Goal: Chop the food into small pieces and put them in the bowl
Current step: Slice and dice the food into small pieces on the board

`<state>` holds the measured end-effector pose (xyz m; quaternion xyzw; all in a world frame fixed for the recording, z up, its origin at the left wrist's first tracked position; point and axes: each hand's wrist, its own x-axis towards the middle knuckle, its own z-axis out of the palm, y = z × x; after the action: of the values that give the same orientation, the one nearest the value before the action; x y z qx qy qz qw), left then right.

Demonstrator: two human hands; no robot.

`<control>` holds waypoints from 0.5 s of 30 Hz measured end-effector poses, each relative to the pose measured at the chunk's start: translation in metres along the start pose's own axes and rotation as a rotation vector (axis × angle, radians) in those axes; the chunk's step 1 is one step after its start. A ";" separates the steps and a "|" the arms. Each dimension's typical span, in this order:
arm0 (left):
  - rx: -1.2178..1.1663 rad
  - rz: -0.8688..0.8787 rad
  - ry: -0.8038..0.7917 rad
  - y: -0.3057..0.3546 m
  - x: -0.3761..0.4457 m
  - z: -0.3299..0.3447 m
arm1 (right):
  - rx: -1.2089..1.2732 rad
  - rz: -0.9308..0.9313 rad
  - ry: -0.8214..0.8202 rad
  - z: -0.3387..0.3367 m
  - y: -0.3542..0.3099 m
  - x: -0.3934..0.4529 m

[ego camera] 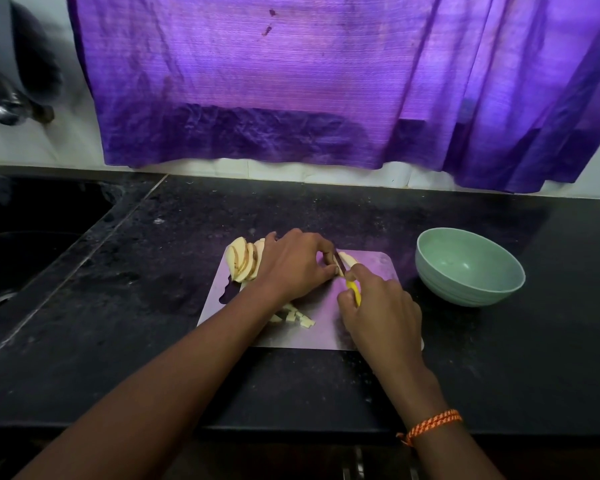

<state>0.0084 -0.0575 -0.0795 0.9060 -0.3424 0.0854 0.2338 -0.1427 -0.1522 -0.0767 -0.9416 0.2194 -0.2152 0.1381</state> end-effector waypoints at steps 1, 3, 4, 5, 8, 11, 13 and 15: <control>0.004 0.001 -0.002 0.001 0.000 -0.001 | -0.005 -0.002 0.004 0.000 0.000 0.001; 0.016 0.005 -0.004 0.002 -0.001 -0.002 | -0.021 -0.009 0.001 0.001 -0.001 0.002; 0.020 0.007 -0.004 0.002 -0.002 -0.003 | -0.032 -0.012 -0.005 0.001 -0.002 0.001; 0.023 0.009 -0.005 0.002 -0.002 -0.003 | -0.038 -0.015 -0.012 0.001 -0.001 0.001; 0.032 0.015 -0.004 0.003 -0.002 -0.003 | -0.031 -0.022 -0.035 -0.001 0.001 0.004; 0.039 0.021 -0.004 0.005 -0.002 -0.004 | -0.006 -0.007 -0.062 -0.003 0.002 0.007; 0.040 0.022 -0.011 0.006 -0.002 -0.004 | 0.005 0.000 -0.058 -0.004 0.003 0.004; 0.042 0.025 -0.015 0.007 -0.001 -0.005 | 0.010 -0.001 -0.053 -0.008 0.005 -0.003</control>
<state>0.0032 -0.0590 -0.0730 0.9070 -0.3537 0.0885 0.2109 -0.1505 -0.1564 -0.0728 -0.9463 0.2143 -0.1912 0.1485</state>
